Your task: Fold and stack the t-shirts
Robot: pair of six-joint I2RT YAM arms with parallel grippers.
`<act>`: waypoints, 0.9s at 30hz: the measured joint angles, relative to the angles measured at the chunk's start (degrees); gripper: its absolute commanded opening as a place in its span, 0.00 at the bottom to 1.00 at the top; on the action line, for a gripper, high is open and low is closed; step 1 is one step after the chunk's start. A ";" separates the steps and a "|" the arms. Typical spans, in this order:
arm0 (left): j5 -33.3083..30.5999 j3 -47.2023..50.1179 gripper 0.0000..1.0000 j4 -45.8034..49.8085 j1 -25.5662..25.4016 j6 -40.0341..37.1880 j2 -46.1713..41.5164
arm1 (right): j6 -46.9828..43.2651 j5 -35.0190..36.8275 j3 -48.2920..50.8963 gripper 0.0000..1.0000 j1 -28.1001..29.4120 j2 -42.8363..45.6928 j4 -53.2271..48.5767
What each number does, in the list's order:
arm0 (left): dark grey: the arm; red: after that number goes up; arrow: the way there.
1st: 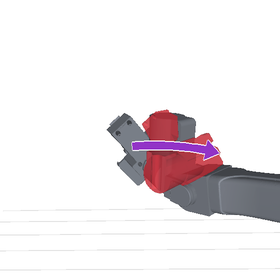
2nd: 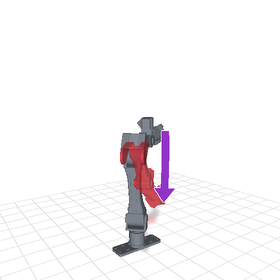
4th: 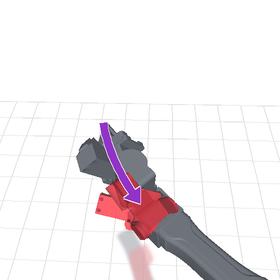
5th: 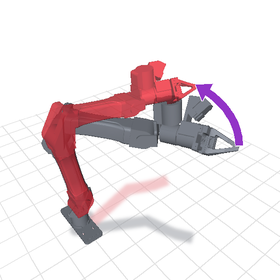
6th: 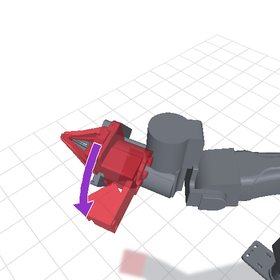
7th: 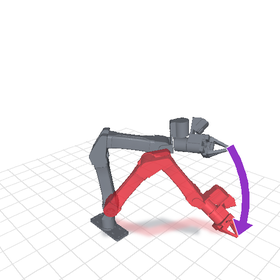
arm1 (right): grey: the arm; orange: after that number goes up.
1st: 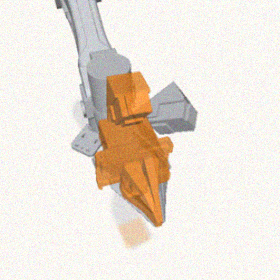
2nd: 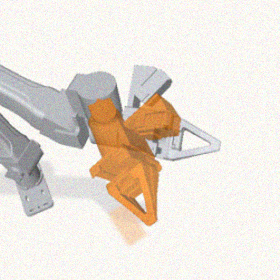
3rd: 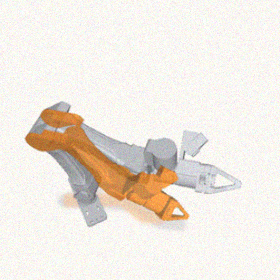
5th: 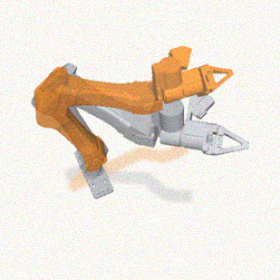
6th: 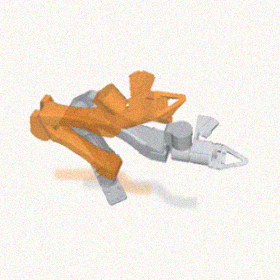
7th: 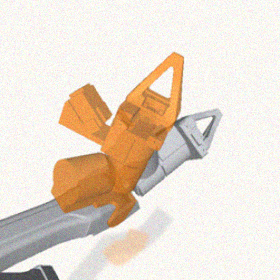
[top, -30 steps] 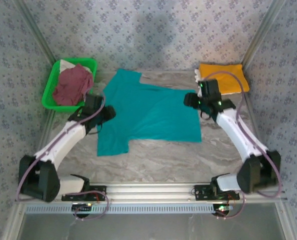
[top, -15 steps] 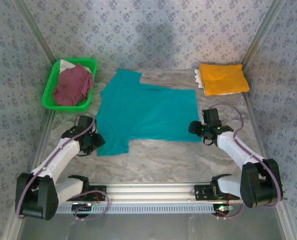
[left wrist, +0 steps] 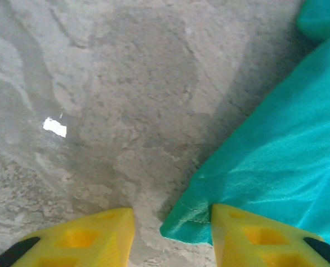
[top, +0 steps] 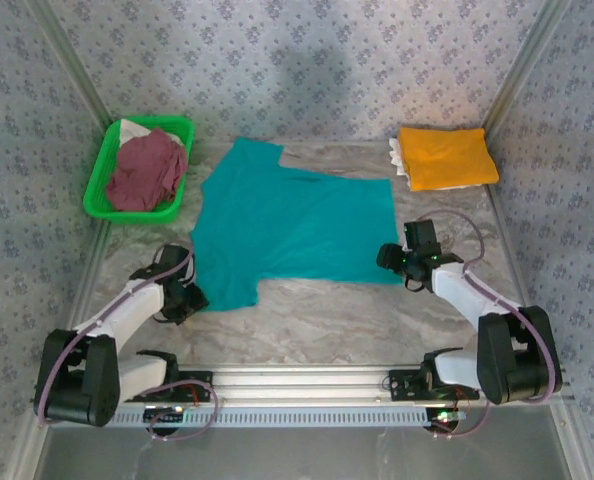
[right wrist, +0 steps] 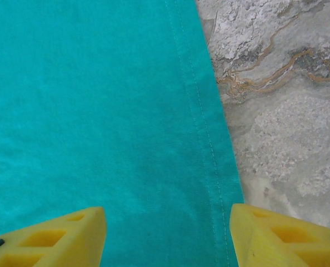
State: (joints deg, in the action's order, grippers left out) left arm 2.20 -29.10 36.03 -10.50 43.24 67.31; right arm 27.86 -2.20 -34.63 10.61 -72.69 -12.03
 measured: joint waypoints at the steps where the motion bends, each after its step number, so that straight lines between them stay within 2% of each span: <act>1: -0.24 -0.20 0.25 0.26 0.13 0.00 0.61 | 0.00 0.00 0.11 0.63 0.00 0.00 0.26; 3: -0.76 -0.39 0.15 0.92 0.20 -0.17 1.05 | -0.02 0.02 0.22 0.62 -0.11 -0.02 0.48; 9: -1.31 -1.51 0.00 1.07 0.33 -1.11 1.79 | -0.04 -0.79 0.22 0.62 -2.03 -0.70 0.39; 14: -0.76 -1.55 0.00 -2.19 0.26 -1.66 0.94 | 0.00 -3.80 -0.11 0.60 -3.93 -3.02 -0.42; 23: -0.46 -0.42 0.00 -5.88 0.22 -1.77 -3.48 | 0.63 -6.32 1.84 0.58 -3.72 -3.04 -5.51; 26: -0.46 -0.31 0.00 -5.88 0.22 -1.79 -3.65 | 1.31 -6.34 1.86 0.50 -3.63 -2.97 -5.35; 27: -0.46 -0.31 0.00 -5.88 0.22 -1.79 -3.67 | 1.64 -6.32 1.86 0.43 -3.61 -3.08 -5.33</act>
State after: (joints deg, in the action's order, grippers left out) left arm 1.74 -29.41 30.15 -10.28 41.45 63.64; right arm 29.50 -8.51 -32.77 7.01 -75.77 -17.37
